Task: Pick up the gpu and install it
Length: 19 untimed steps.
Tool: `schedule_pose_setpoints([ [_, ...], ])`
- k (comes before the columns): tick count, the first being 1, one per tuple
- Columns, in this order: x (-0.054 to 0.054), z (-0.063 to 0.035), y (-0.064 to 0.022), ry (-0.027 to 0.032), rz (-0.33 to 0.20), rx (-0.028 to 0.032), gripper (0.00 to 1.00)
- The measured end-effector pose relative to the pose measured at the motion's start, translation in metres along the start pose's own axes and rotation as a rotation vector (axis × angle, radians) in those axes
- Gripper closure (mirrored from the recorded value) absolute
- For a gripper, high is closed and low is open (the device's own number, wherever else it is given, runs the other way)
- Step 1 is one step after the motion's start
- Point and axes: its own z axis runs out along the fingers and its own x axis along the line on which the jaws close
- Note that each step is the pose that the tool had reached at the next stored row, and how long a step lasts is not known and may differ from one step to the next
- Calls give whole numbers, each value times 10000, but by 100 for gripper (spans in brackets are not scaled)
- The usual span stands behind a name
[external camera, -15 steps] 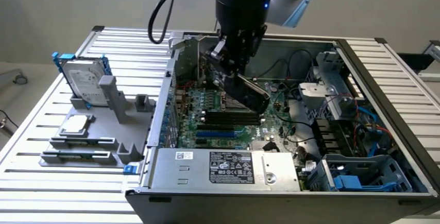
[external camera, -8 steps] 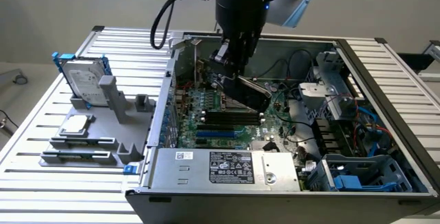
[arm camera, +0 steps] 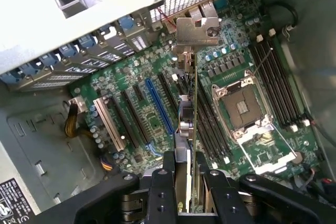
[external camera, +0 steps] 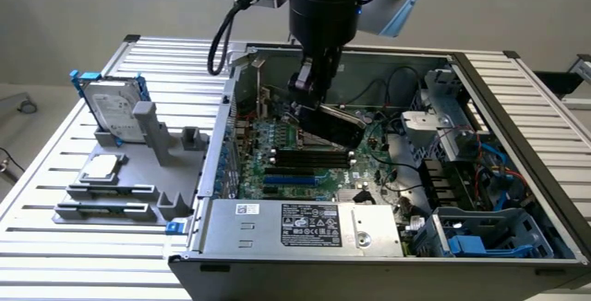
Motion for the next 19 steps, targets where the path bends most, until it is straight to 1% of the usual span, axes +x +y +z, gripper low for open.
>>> schedule_pose_setpoints([
  [19, 3, 123, 2, -49, -3448, -93, 74],
])
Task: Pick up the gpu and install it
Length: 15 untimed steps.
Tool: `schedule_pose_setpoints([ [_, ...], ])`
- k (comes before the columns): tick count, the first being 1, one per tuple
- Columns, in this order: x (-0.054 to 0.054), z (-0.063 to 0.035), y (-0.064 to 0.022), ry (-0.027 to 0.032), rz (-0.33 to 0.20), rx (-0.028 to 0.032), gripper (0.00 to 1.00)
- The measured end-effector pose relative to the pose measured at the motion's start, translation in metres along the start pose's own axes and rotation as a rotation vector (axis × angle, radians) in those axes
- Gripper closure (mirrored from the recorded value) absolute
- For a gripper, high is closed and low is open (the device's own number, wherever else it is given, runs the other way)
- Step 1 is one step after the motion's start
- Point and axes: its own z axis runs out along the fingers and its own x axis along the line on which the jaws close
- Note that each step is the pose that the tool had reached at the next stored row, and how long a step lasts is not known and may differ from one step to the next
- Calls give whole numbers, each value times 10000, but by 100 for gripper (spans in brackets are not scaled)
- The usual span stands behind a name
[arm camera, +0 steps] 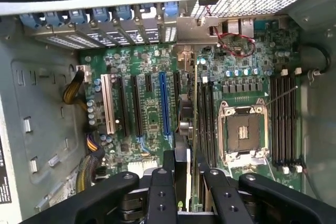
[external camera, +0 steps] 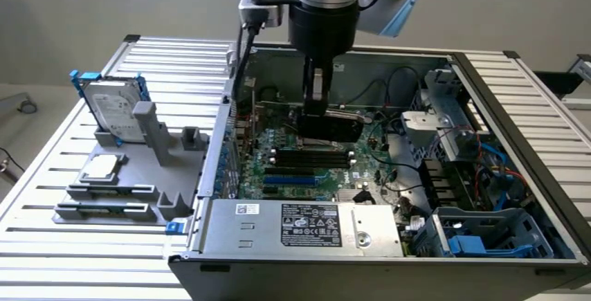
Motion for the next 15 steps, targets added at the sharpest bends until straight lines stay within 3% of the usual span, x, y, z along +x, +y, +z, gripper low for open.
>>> schedule_pose_setpoints([
  [4, 5, 63, 2, -4, -309, -8, 74],
  [15, 22, 242, 91, 14, -332, -1, 74],
])
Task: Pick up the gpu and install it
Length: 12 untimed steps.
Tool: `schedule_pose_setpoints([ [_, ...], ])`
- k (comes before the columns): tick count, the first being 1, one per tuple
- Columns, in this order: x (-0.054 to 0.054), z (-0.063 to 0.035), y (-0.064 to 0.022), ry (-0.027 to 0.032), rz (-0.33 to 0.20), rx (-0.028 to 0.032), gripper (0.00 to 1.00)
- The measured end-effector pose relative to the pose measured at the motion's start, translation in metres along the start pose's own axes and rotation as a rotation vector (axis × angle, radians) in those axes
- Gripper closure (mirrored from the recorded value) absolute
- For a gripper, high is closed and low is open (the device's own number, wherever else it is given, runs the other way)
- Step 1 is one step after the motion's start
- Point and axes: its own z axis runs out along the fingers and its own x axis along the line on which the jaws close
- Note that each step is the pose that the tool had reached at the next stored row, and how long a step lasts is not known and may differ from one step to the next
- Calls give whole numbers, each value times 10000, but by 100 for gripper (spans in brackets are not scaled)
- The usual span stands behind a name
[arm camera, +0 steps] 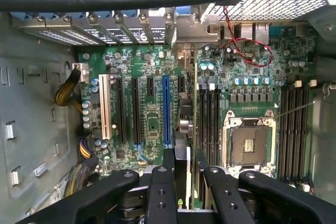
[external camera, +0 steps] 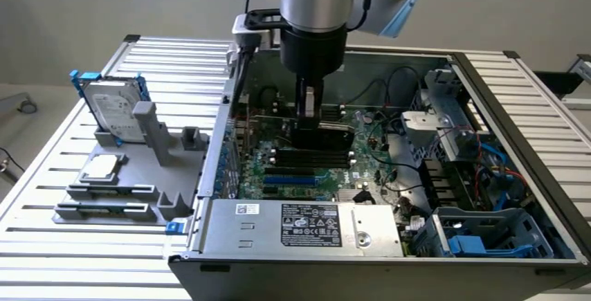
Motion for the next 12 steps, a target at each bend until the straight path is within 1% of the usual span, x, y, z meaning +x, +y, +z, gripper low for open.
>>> schedule_pose_setpoints([
  [2, 4, 6, 3, 15, -4, -2, 74],
  [12, 70, 100, 10, 15, -145, -3, 74],
])
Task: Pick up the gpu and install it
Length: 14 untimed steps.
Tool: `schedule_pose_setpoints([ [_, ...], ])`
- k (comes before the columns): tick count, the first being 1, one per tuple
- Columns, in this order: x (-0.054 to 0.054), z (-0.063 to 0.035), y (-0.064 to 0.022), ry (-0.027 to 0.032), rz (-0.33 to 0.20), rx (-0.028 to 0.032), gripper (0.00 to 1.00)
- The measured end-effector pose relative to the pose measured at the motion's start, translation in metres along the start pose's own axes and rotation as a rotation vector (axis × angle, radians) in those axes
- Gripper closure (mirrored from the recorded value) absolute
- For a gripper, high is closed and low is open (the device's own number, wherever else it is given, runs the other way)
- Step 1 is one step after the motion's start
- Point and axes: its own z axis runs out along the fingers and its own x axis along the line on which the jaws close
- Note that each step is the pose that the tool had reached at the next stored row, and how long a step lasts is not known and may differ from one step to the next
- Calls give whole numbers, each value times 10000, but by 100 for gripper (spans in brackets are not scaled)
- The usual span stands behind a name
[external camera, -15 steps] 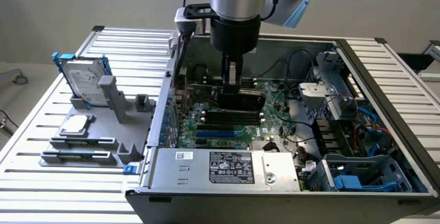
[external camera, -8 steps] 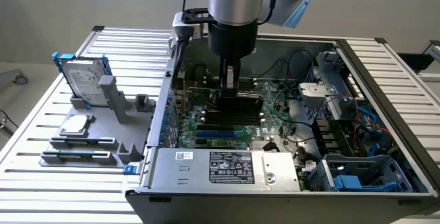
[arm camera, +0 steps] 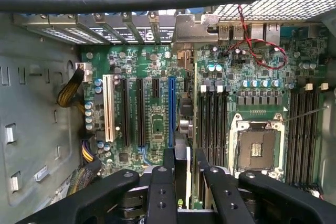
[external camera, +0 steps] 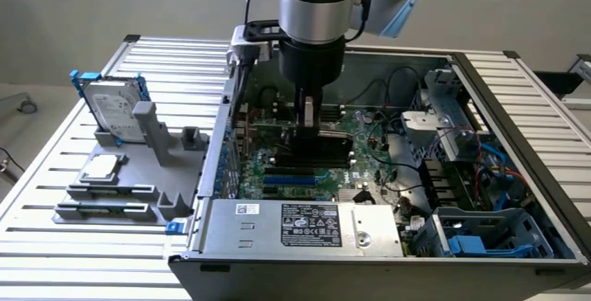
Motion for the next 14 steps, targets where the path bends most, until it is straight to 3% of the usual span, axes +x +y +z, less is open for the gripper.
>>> schedule_pose_setpoints([
  [14, 80, 106, 45, 5, -246, -10, 74],
])
